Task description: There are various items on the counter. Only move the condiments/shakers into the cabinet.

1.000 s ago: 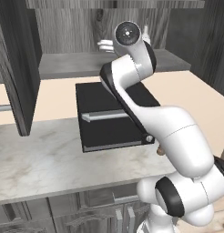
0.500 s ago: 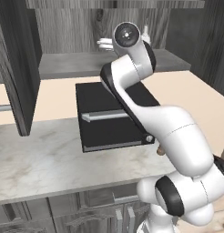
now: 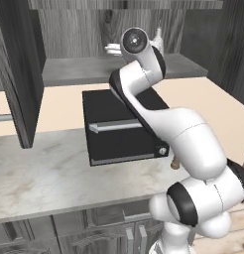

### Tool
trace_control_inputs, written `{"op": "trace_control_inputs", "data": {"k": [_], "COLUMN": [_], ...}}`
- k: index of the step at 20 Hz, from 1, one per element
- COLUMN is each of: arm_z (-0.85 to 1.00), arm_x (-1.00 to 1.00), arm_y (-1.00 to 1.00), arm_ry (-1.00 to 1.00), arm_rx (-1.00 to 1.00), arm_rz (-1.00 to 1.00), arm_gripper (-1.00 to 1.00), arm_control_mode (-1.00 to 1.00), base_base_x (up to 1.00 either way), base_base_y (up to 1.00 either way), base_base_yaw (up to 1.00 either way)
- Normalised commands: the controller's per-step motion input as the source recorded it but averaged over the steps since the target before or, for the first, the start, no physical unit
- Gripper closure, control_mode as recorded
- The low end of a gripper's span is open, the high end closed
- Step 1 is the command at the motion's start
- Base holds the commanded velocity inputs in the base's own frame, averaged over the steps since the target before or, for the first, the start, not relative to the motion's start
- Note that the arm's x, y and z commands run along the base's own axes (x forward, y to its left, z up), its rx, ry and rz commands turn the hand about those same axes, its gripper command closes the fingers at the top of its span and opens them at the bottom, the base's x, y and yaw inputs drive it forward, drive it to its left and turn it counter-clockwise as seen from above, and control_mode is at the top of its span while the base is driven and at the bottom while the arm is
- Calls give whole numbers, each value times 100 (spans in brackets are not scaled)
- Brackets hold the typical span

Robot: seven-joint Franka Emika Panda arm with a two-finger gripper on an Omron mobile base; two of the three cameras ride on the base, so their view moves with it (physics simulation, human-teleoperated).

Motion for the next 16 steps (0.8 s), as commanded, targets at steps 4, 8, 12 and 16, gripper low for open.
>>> {"op": "trace_control_inputs", "data": {"k": [4, 8, 12, 16], "arm_z": [-7, -9, -5, -9], "arm_x": [39, 37, 33, 21], "arm_y": [0, 0, 0, 0], "arm_ry": [0, 0, 0, 1], "arm_rx": [0, 0, 0, 0], "arm_rz": [0, 0, 0, 0], "arm_gripper": [100, 100, 100, 100], "arm_control_mode": [-100, -100, -100, -100], "base_base_x": [0, 0, 0, 0], "base_base_y": [0, 0, 0, 0], "base_base_yaw": [0, 0, 0, 0]}}
